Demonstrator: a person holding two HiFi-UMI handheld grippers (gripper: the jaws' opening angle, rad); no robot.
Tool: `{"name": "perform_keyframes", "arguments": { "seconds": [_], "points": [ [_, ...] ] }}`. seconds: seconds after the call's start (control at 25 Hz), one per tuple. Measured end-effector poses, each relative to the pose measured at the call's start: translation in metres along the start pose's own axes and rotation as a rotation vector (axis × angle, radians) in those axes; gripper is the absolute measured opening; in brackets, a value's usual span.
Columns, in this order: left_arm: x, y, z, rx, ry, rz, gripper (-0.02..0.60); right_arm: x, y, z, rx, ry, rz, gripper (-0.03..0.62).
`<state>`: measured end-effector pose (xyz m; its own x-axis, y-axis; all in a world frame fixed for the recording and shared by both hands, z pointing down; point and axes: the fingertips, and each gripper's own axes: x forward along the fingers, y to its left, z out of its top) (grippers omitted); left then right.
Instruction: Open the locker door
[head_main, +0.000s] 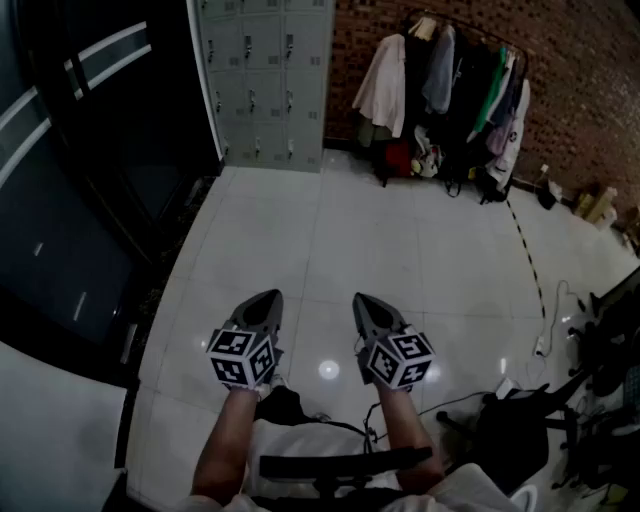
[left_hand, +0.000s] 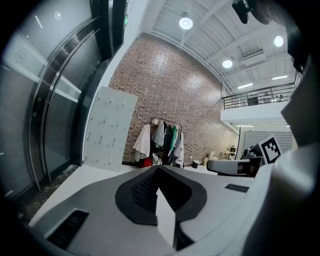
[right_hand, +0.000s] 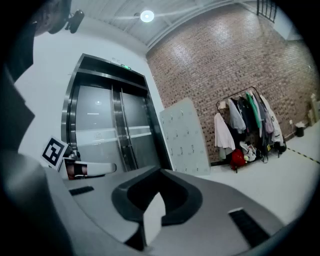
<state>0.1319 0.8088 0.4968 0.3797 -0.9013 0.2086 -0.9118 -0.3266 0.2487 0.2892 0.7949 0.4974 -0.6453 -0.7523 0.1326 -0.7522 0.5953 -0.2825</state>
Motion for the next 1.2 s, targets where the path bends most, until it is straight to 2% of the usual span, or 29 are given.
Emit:
{"name": "perform_keyframes", "arguments": {
  "seconds": [0.64, 0.88, 1.2],
  "points": [
    [0.061, 0.012, 0.013, -0.009, 0.017, -0.027, -0.002, 0.044, -0.040, 0.013, 0.010, 0.010, -0.008, 0.006],
    [0.096, 0.040, 0.026, -0.010, 0.025, -0.030, -0.002, 0.084, -0.057, 0.021, 0.017, 0.016, -0.020, 0.006],
    [0.167, 0.104, 0.056, -0.026, 0.034, -0.040, -0.002, 0.181, -0.086, 0.038, 0.037, 0.035, -0.015, 0.006]
  ]
}}
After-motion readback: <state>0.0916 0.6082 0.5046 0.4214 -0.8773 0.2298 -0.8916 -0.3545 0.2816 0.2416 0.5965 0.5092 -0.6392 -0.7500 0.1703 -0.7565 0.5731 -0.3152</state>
